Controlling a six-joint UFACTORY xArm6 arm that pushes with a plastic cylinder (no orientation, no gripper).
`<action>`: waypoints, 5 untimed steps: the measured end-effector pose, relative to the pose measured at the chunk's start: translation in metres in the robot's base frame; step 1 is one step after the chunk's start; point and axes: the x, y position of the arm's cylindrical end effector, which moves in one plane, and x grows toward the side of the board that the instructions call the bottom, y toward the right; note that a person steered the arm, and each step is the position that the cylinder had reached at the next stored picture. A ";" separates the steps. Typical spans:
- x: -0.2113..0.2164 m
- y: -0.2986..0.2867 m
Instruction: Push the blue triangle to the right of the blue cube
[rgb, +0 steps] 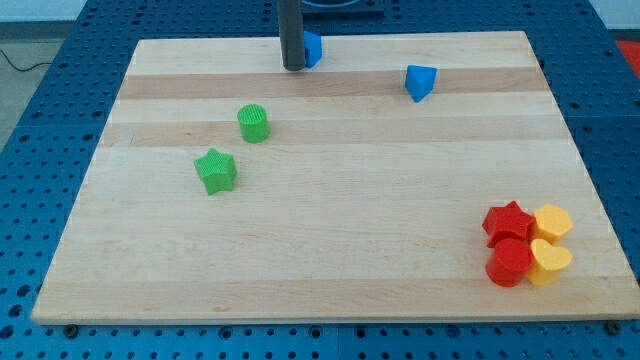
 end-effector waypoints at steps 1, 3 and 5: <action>0.002 0.000; 0.014 0.101; 0.040 0.237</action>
